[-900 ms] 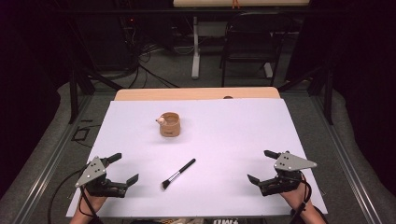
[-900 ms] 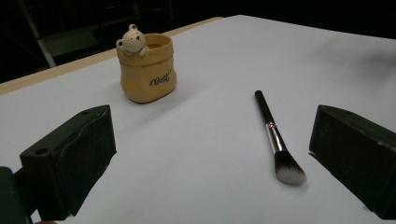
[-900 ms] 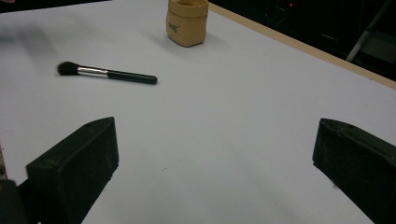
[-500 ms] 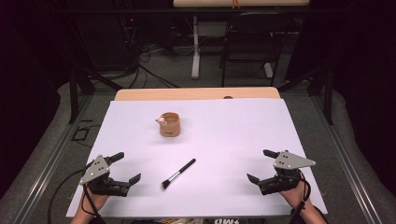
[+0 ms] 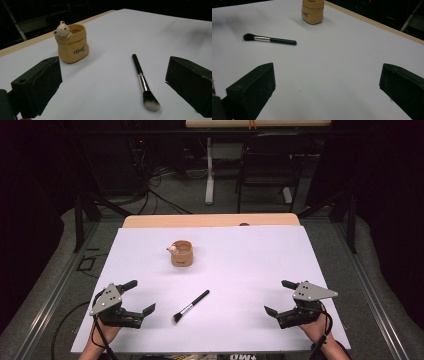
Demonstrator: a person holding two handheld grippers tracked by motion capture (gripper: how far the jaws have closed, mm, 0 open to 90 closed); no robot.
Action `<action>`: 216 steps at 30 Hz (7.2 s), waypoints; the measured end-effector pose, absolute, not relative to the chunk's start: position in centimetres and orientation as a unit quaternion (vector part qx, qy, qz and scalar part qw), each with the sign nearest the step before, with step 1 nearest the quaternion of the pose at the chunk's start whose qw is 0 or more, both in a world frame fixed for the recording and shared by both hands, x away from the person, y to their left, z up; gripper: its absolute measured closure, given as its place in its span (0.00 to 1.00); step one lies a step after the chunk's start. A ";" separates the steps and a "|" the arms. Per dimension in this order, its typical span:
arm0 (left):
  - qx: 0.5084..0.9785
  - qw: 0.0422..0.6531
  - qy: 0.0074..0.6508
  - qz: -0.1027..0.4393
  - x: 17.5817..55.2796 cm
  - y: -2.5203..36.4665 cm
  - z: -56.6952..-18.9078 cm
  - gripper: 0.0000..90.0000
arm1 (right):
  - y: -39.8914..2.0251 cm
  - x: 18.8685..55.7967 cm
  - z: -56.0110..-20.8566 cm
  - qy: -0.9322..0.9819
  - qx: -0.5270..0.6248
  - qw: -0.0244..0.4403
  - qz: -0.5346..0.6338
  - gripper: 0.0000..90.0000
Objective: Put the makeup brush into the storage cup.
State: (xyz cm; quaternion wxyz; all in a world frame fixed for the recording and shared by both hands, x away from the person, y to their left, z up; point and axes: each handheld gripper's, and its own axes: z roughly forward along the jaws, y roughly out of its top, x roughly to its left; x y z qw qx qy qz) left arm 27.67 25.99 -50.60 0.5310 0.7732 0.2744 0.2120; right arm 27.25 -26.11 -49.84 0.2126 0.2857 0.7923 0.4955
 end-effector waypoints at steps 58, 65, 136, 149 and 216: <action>0.812 0.509 0.232 0.162 32.6 18.0 -50.1 0.00 | -26.2 27.5 -50.0 0.794 0.289 0.206 0.493 0.00; 0.820 0.499 0.233 0.155 33.3 17.1 -50.2 0.01 | -26.1 27.5 -50.0 0.795 0.290 0.206 0.492 0.00; 0.909 0.249 0.334 0.037 36.2 12.2 -50.6 0.33 | -26.1 27.4 -50.0 0.798 0.291 0.204 0.487 0.01; 0.922 0.206 0.327 0.006 35.9 11.5 -51.2 0.52 | -26.1 27.4 -50.0 0.797 0.293 0.206 0.486 0.01; 0.963 0.190 0.192 0.019 34.6 11.0 -50.3 0.86 | -24.3 28.7 -49.4 0.845 0.266 0.146 0.440 0.00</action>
